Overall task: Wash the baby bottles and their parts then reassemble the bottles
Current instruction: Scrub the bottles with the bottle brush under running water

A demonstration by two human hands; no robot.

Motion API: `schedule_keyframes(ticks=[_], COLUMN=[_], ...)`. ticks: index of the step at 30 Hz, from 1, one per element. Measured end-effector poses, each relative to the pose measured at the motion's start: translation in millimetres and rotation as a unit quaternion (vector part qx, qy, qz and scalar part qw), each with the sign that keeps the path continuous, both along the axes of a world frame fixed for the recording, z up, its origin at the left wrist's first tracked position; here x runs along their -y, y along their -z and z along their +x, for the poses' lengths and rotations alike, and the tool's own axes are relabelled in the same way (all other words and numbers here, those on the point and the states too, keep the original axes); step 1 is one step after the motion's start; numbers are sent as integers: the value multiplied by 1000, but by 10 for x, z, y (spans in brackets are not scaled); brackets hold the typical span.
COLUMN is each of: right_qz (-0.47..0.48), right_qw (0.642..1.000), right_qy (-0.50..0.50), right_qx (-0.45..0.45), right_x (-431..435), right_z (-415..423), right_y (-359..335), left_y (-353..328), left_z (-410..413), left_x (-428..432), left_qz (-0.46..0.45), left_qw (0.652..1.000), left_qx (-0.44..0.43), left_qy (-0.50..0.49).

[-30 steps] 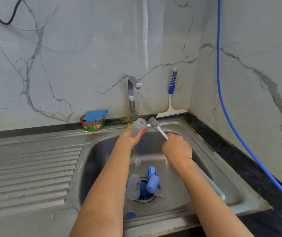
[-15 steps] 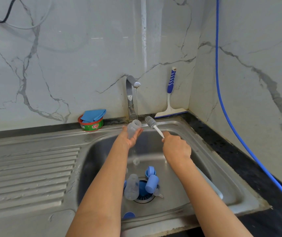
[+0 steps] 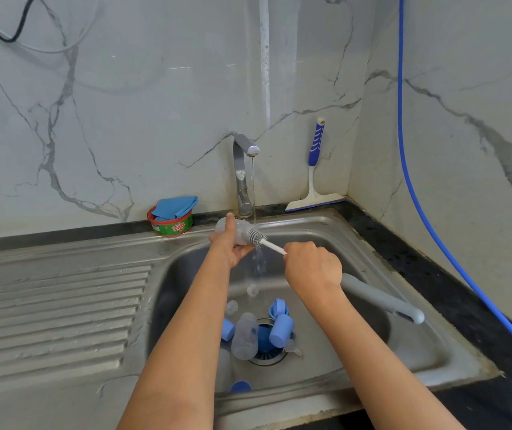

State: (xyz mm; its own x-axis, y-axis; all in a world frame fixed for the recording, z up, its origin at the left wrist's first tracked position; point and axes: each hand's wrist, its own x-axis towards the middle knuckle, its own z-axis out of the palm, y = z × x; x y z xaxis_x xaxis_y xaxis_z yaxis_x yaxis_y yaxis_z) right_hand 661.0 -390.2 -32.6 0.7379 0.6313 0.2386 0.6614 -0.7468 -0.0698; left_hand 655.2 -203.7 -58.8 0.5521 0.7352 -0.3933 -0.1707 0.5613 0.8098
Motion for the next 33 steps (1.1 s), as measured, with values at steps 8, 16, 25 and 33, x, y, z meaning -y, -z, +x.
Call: schedule_keyframes(ticks=[8,16,25,33], right_qz=[107,226,-14,52], right_qw=[955,632,942,930], right_qy=[-29,-43,-21,-100], right_qx=[-274,-740,-334,-351], right_x=[-150,-70,-188,-195], right_z=[34,132,-32,-135], right_y=[218,170,278,279], left_y=[0,301,283,263], left_z=[-45,-295,-328,-491], left_x=[388,338,325,260], left_qz=[56,-154,-143,-169], left_qw=[990,957,985,985], left_qx=[20,240,98,2], left_qy=[125,47,-5,-12])
